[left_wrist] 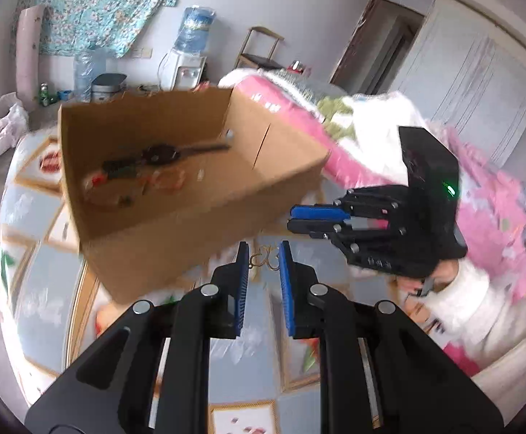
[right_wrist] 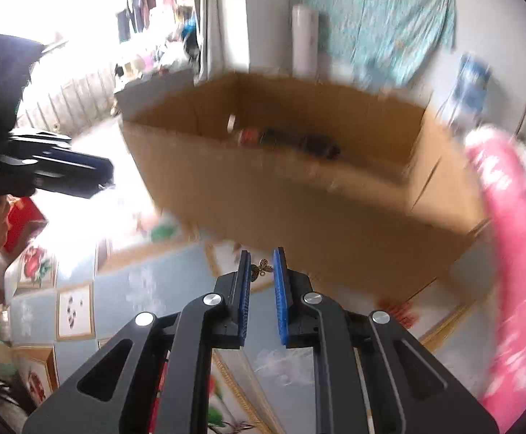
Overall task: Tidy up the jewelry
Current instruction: 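Carry both gold pieces into the box and open both tools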
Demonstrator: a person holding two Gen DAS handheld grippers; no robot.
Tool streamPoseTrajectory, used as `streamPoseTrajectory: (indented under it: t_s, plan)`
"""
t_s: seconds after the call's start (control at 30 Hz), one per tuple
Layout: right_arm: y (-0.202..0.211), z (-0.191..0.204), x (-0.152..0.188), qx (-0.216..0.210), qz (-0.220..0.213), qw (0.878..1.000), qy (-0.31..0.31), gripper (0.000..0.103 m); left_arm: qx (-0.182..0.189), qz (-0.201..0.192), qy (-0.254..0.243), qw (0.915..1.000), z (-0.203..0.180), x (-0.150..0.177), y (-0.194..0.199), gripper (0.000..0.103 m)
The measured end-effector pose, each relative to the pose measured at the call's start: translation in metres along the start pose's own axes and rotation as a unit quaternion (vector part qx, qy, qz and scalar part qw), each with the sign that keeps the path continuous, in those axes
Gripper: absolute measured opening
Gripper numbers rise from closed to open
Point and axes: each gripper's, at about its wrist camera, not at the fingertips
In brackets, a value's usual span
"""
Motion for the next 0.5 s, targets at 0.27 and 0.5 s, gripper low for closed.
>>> streamPoseTrajectory:
  t_s: [0.27,0.5]
  plan:
    - [-0.012,-0.067,-0.072,0.052,0.012,0.996,-0.070,0.013,0.007,0.106,0.063,0.9923,0.031,-0.104,-0.091,0.016]
    - [-0.092,-0.101,-0.116,0.100,0.130,0.985,-0.043,0.013,-0.033,0.205,0.184,0.9608,0.098,-0.140,-0.191,0.016]
Point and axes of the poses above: each gripper's, at about its wrist camera, not at the fingertips, and y roughly against the way its jaws point, z to its left, x to its underside, and after that the axes turned 1 degree about -x, right-handed
